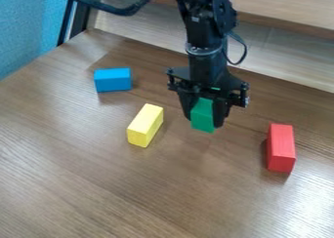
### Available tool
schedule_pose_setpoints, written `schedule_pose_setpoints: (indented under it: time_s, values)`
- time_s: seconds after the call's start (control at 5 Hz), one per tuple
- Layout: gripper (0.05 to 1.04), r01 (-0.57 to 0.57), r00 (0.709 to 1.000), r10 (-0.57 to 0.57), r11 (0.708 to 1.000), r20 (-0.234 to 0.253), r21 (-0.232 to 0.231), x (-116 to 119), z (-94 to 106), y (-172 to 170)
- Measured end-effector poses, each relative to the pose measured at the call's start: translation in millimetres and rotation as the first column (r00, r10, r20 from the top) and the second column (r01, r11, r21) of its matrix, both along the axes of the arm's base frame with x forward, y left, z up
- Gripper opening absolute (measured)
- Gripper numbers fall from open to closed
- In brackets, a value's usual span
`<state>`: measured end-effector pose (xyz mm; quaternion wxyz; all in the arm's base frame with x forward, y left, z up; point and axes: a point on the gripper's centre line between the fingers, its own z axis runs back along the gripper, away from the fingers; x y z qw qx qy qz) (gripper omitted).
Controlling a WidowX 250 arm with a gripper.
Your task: Move the green rectangle to the middle of the table.
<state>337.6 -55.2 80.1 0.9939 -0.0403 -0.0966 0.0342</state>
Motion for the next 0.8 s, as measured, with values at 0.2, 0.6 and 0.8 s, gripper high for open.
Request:
schedule_pose_setpoints:
  time_s: [0.2,0.6,0.8]
  values:
    - [0.588,0.012,1.000,-0.012,1.000,-0.018,0.006,0.2,-11.9,-5.2]
    - [0.588,0.035,0.997,-0.033,0.999,-0.070,0.027,-1.3,-38.4,-11.9]
    - [0.643,0.025,0.996,-0.023,0.999,-0.087,0.027,-1.9,-46.7,-11.9]
